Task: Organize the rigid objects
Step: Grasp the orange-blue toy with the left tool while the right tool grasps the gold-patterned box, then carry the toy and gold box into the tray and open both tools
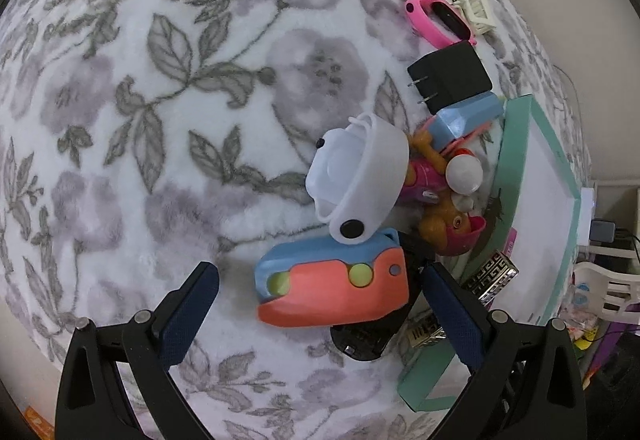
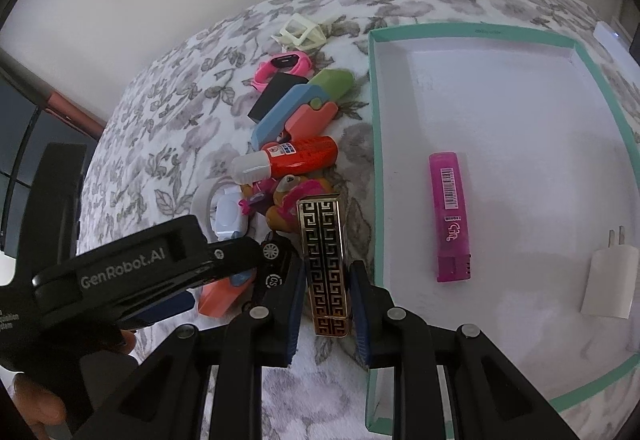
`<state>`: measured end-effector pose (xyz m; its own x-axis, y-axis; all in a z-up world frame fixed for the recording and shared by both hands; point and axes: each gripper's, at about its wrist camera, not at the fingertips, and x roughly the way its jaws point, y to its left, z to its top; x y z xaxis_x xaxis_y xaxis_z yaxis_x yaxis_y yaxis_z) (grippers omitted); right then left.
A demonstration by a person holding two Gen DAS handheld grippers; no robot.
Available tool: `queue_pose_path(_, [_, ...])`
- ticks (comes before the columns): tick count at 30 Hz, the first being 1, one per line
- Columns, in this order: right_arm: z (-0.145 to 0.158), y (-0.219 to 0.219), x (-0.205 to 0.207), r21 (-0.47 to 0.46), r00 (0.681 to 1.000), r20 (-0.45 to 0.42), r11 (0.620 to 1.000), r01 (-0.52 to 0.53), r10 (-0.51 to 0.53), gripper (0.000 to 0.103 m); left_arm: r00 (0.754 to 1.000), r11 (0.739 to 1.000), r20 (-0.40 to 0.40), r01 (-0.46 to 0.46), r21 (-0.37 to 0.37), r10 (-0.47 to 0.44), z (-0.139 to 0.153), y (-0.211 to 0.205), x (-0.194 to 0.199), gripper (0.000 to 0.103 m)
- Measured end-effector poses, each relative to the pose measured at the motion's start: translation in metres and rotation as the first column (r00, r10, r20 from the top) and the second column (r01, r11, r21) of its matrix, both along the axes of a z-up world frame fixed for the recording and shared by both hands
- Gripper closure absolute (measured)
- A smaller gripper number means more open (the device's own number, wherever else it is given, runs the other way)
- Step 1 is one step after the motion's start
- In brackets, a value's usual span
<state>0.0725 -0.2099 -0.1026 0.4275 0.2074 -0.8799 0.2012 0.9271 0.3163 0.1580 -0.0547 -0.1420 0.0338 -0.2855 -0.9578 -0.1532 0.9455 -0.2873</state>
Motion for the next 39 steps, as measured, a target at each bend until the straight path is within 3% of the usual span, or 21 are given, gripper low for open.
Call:
queue_pose_path(4, [0.0,-0.001,0.0,0.006,1.0,-0.001,1.0,0.005,-0.005,0.079,1.0,1.0,-0.001,-0.006,-0.005,0.006,-0.002,0.0,0.001,0.003])
queue_pose_path(8, [0.0,-0.002,-0.001,0.011,1.0,0.002,1.0,0.009,-0.009,0.079,1.0,0.997,-0.014,-0.025,-0.068,0.024,-0.002,0.013,0.002,0.014])
queue_pose_path(16, [-0.001,-0.001,-0.002,0.011,1.0,-0.003,1.0,0.006,-0.006,0.079,0.994,0.986,-0.063,-0.1,-0.135,0.092,-0.009,0.041,-0.003,0.014])
queue_pose_path(21, [-0.001,-0.001,-0.002,0.011,1.0,-0.005,1.0,0.004,-0.003,0.079,0.997,0.995,-0.03,-0.07,-0.076,0.068,-0.002,0.045,-0.002,0.016])
queue_pose_path(23, [-0.002,-0.002,-0.002,0.012,1.0,-0.006,1.0,0.005,-0.005,0.079,0.997,0.993,-0.038,-0.073,-0.09,0.07,-0.003,0.045,-0.003,0.03])
queue_pose_path(24, [-0.002,-0.002,-0.002,0.012,1.0,-0.007,1.0,0.005,-0.005,0.079,0.996,0.992,-0.045,-0.077,-0.096,0.073,-0.004,0.044,-0.003,0.031])
queue_pose_path(33, [-0.002,-0.001,-0.001,0.015,1.0,-0.009,1.0,0.001,-0.001,0.079,0.999,0.997,-0.017,-0.047,-0.058,0.046,0.004,0.028,-0.009,0.032])
queue_pose_path(39, [0.003,-0.003,-0.001,0.022,1.0,0.008,1.0,0.003,-0.004,0.079,0.998,0.998,0.03,-0.05,-0.046,0.051,0.026,0.024,-0.004,0.032])
